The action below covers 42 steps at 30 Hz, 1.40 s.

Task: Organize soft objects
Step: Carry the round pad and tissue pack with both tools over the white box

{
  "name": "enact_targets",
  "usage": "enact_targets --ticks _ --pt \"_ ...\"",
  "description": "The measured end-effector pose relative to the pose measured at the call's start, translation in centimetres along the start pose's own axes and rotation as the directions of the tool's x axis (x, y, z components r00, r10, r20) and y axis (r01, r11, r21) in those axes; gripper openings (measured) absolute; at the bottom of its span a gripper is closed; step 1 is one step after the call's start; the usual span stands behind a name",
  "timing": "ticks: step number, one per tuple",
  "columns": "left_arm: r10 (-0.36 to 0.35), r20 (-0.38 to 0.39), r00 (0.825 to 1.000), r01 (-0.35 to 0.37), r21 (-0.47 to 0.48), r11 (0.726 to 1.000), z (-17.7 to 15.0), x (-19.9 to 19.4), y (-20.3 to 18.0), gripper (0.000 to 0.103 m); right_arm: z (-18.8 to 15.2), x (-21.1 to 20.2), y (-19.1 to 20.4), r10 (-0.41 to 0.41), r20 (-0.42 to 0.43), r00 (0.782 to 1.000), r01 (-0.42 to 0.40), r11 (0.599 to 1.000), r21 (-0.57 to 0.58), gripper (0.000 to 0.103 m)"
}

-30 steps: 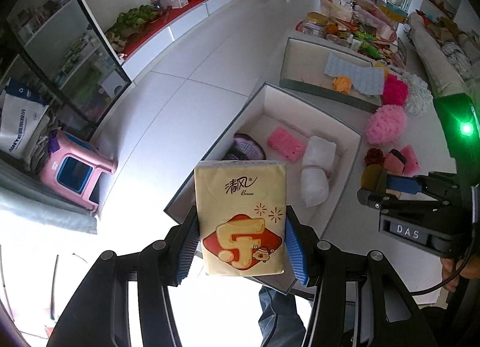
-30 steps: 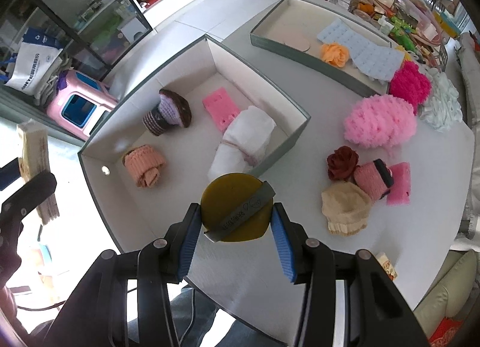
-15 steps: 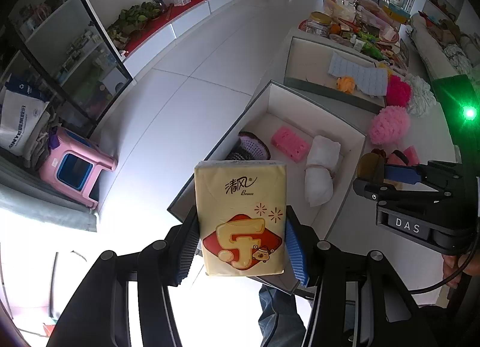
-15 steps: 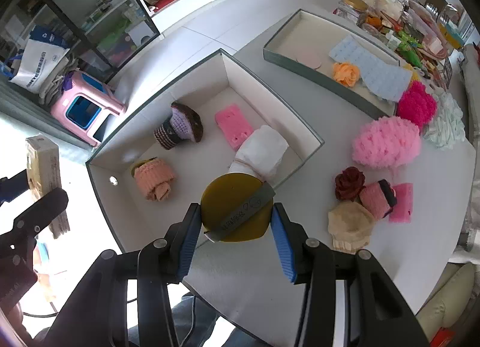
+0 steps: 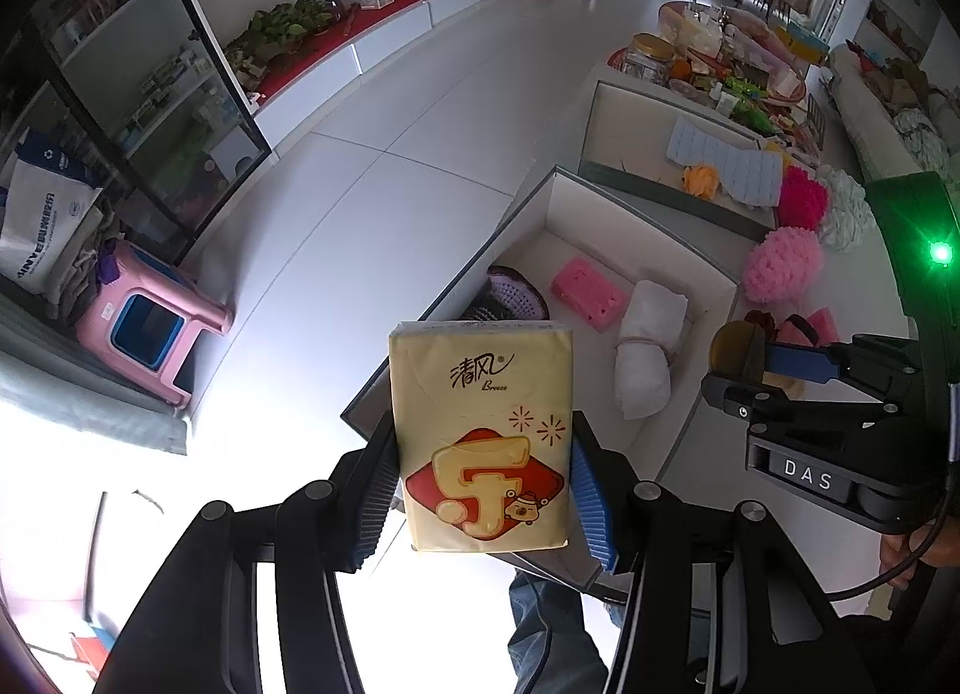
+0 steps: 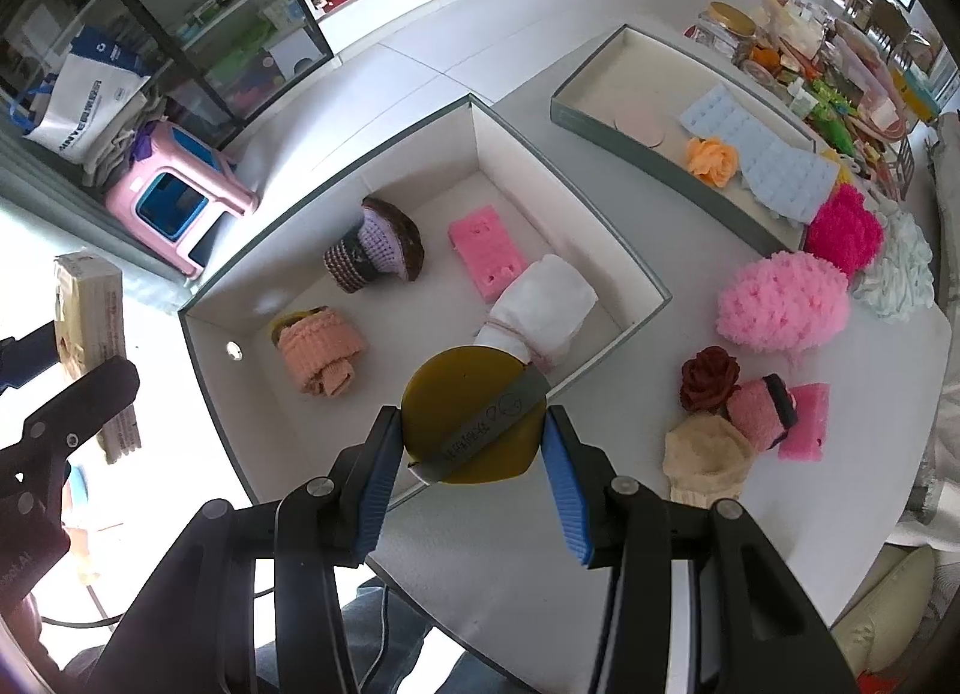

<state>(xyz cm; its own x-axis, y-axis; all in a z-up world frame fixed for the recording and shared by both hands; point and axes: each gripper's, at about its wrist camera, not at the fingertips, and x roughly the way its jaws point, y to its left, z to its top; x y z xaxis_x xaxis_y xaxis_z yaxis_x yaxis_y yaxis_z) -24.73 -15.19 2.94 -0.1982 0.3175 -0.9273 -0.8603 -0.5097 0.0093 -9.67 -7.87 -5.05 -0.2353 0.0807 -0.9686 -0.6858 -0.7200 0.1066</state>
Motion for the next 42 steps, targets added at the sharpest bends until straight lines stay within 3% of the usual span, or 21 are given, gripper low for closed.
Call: enact_targets --ticks 42 --pt "-0.052 -0.011 0.999 0.052 -0.031 0.998 0.2 1.7 0.5 0.054 0.9 -0.4 0.0 -0.055 0.008 0.998 0.055 0.998 -0.015 0.051"
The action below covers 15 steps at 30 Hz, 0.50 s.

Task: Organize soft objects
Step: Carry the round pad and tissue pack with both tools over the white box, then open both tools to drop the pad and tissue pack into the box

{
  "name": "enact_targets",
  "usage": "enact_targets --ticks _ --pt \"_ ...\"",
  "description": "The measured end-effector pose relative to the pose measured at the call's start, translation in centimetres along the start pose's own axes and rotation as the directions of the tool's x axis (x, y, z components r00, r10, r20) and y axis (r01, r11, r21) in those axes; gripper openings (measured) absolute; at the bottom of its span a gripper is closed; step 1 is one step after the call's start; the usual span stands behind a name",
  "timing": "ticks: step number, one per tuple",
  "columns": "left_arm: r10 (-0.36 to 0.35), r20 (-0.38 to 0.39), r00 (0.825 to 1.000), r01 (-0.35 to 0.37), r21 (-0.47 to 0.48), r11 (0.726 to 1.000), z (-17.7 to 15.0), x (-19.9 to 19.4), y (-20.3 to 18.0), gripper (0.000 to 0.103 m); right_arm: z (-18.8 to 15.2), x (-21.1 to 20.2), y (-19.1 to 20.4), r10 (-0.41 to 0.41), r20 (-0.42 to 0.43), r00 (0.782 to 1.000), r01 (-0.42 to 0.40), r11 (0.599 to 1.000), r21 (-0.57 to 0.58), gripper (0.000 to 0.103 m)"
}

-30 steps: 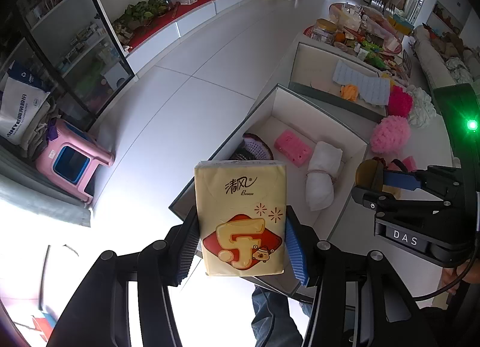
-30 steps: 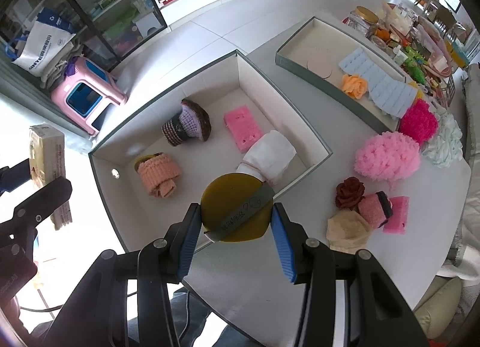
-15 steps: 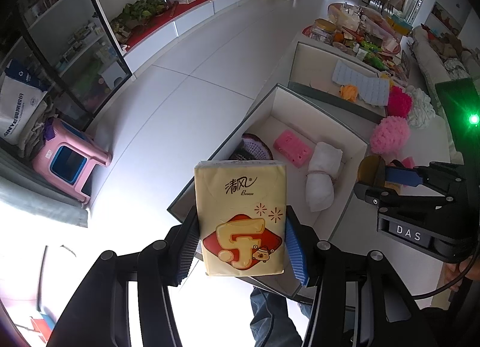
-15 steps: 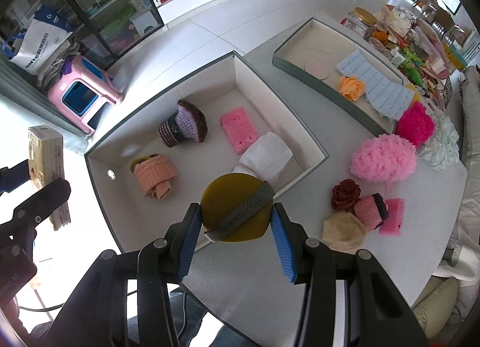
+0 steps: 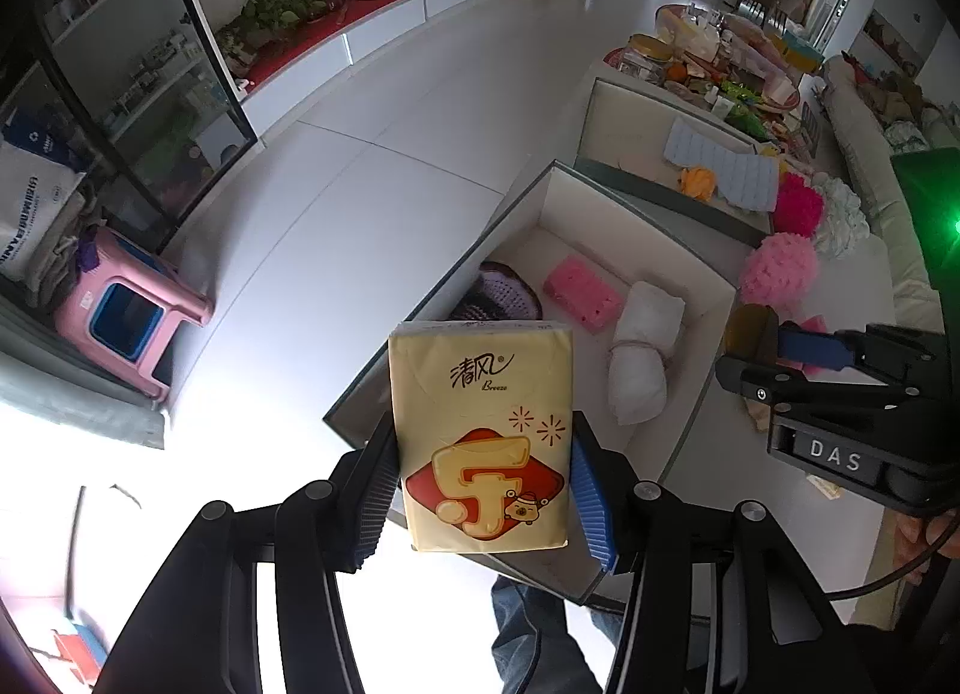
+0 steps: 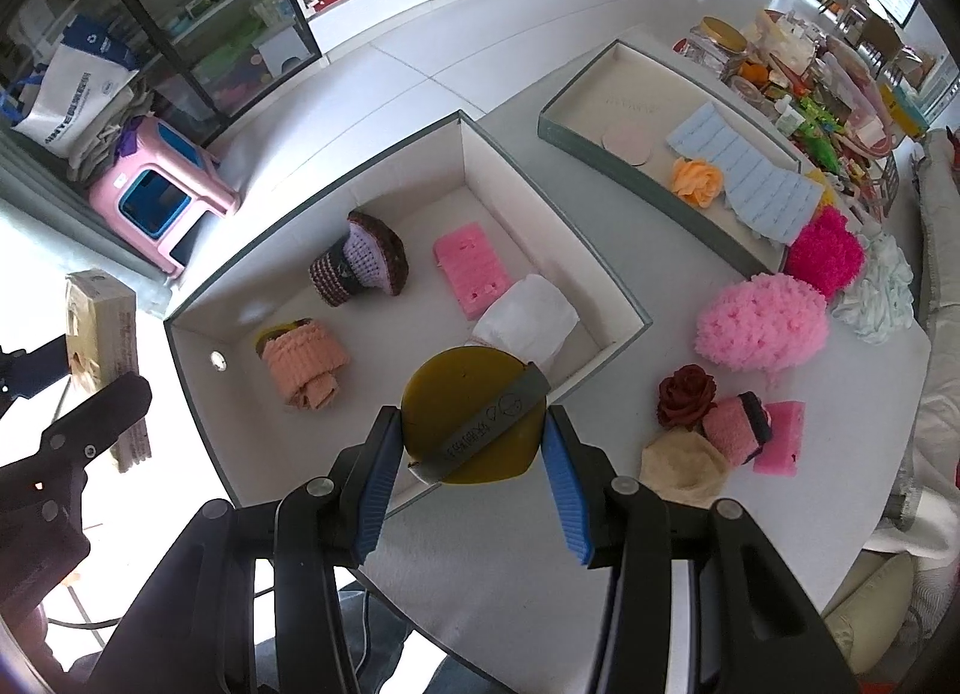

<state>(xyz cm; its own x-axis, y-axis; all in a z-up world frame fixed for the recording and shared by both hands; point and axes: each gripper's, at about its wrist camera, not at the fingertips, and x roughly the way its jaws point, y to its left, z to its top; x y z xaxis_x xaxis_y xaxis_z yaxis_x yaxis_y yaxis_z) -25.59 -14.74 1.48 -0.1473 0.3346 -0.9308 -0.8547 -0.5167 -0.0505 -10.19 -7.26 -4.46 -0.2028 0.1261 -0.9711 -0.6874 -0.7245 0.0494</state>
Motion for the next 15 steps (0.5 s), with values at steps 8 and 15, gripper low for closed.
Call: enact_targets --ticks 8,15 --pt "-0.038 -0.064 0.997 0.037 -0.007 0.999 0.6 3.2 -0.4 0.054 0.1 0.6 -2.0 0.029 -0.029 0.999 -0.026 0.995 0.096 0.051" --pt "-0.048 -0.133 0.990 0.048 -0.005 0.999 1.0 6.6 -0.9 0.054 1.0 1.8 -2.1 0.051 -0.062 0.997 -0.042 0.989 0.140 0.051"
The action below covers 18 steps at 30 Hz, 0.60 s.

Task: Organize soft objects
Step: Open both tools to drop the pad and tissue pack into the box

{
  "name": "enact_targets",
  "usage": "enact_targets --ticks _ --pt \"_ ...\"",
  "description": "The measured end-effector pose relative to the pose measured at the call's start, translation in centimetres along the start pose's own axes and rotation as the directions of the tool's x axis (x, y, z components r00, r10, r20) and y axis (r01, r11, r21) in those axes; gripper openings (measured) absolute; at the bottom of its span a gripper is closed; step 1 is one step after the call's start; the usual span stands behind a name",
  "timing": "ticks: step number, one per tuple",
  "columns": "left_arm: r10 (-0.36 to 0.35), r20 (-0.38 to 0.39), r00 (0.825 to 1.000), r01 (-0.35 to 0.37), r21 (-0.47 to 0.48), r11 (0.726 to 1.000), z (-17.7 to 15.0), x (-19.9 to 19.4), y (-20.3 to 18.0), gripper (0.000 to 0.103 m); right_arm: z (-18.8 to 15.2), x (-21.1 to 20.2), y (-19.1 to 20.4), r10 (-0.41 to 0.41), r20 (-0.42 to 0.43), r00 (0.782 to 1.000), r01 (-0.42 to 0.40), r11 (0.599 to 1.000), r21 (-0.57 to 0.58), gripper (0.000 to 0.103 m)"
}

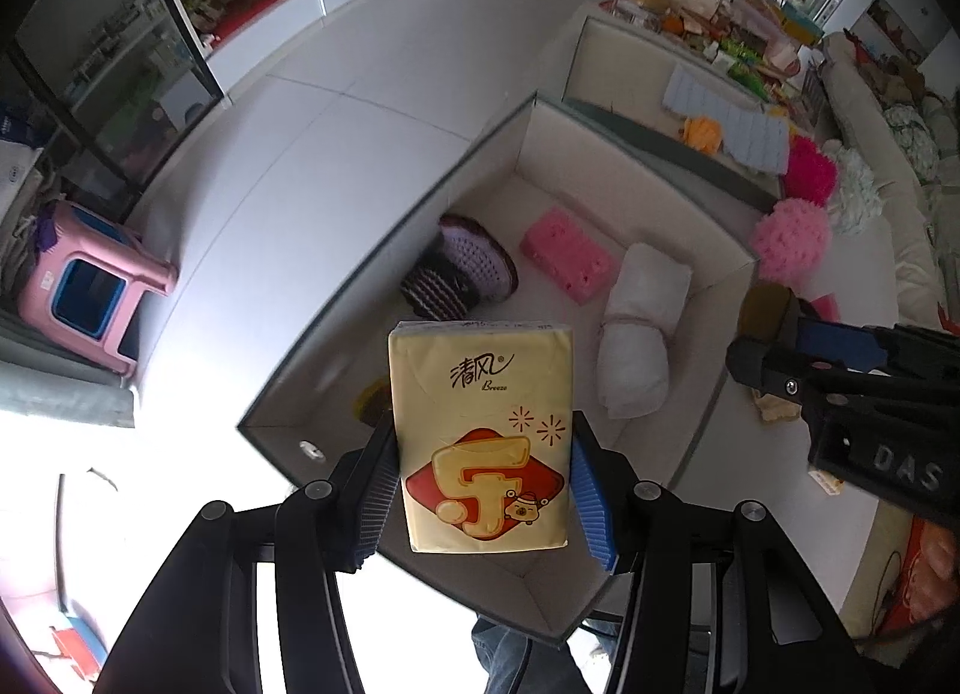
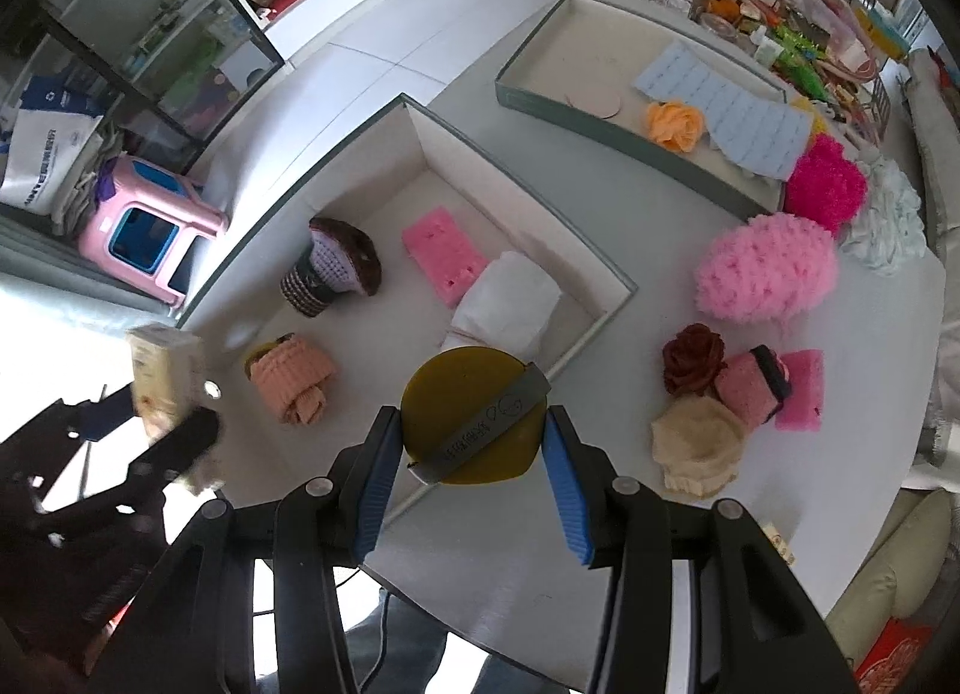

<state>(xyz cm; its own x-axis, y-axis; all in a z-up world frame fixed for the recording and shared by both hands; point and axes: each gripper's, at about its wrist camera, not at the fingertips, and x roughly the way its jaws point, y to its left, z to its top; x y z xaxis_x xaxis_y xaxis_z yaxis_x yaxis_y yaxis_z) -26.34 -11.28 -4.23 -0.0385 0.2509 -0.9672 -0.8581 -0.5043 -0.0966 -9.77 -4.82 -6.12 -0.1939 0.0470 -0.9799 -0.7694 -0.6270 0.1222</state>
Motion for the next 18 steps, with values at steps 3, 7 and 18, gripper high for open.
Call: enact_targets --ticks 3,7,18 --pt "0.002 -0.033 0.999 -0.003 -0.013 1.000 0.0 1.4 0.4 0.054 0.6 0.9 1.1 0.019 -0.020 1.000 -0.019 1.000 -0.012 0.051" --pt "0.010 -0.057 0.998 -0.012 -0.032 0.999 -0.2 2.6 1.2 0.054 1.3 2.3 2.5 0.046 -0.053 0.998 -0.047 0.999 -0.014 0.051" --pt "0.020 -0.062 0.998 -0.023 -0.042 0.999 -0.2 2.9 1.4 0.102 2.1 3.3 4.3 0.027 -0.083 0.996 -0.032 0.998 -0.059 0.083"
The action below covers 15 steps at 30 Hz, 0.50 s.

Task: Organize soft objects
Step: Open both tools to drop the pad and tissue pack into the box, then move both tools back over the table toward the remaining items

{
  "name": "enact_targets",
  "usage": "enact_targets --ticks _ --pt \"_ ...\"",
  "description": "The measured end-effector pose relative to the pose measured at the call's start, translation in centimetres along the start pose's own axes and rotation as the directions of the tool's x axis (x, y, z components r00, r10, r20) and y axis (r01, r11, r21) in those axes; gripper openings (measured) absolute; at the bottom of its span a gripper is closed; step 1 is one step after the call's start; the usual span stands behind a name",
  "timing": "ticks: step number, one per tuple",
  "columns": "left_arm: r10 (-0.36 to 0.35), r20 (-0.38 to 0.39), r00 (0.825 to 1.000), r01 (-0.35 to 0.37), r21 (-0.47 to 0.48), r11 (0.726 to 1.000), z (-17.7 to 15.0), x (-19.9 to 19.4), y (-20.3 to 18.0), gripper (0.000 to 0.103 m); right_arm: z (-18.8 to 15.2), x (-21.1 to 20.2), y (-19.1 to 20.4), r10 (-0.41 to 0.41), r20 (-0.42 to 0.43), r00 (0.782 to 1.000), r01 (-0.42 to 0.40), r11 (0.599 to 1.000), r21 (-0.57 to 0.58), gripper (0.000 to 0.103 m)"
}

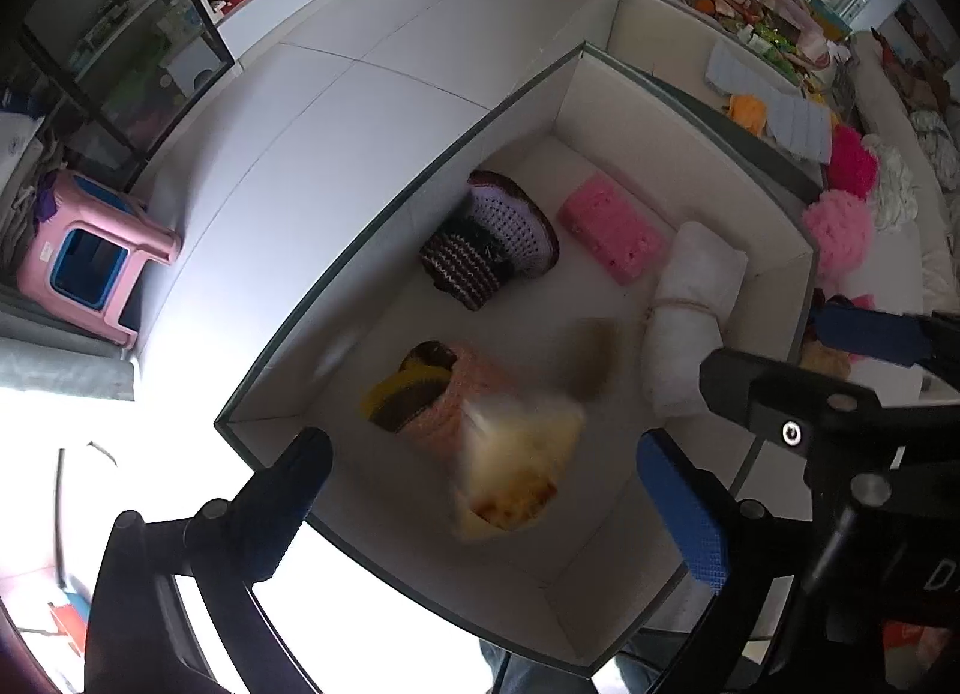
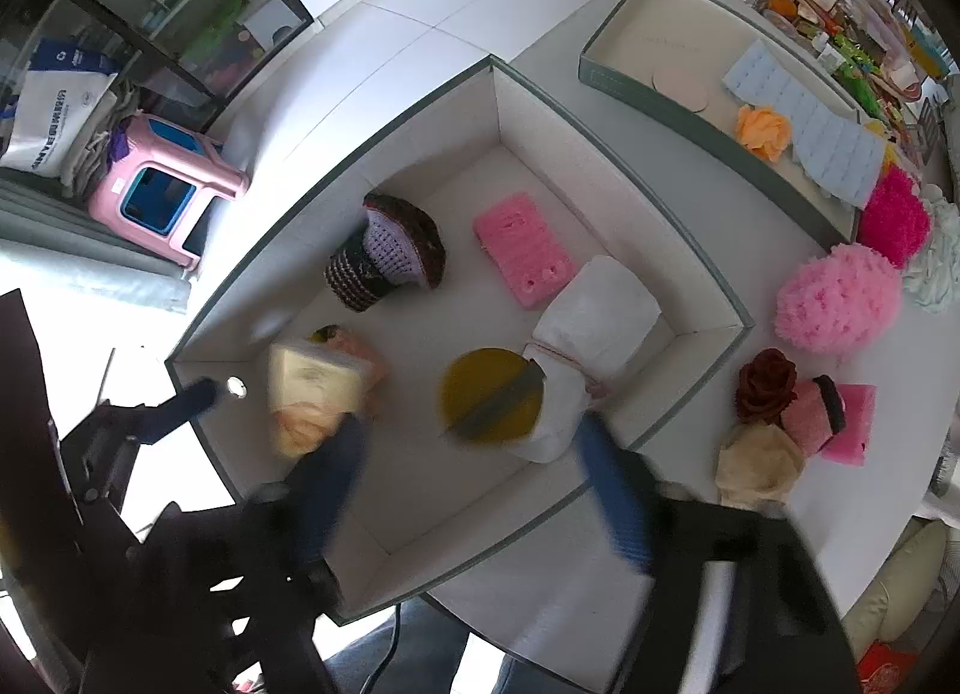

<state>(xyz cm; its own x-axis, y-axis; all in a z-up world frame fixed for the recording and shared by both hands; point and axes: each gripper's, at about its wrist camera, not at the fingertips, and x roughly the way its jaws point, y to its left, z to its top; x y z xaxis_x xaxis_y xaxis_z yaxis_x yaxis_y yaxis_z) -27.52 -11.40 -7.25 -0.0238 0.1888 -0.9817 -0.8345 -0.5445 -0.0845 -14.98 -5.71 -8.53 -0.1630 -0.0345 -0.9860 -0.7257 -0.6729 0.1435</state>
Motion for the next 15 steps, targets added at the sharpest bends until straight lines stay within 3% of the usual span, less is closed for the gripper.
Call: enact_targets --ticks 4,15 --pt "0.025 -0.014 1.000 -0.025 0.022 0.999 0.1 0.2 -0.2 0.102 -0.3 -0.3 -0.5 -0.011 -0.002 1.000 0.011 1.000 0.009 0.091" --pt "0.032 -0.037 0.999 -0.030 0.053 0.998 -0.2 0.2 -1.8 0.102 -2.7 -1.4 -4.3 -0.008 0.004 1.000 0.008 0.995 0.104 0.091"
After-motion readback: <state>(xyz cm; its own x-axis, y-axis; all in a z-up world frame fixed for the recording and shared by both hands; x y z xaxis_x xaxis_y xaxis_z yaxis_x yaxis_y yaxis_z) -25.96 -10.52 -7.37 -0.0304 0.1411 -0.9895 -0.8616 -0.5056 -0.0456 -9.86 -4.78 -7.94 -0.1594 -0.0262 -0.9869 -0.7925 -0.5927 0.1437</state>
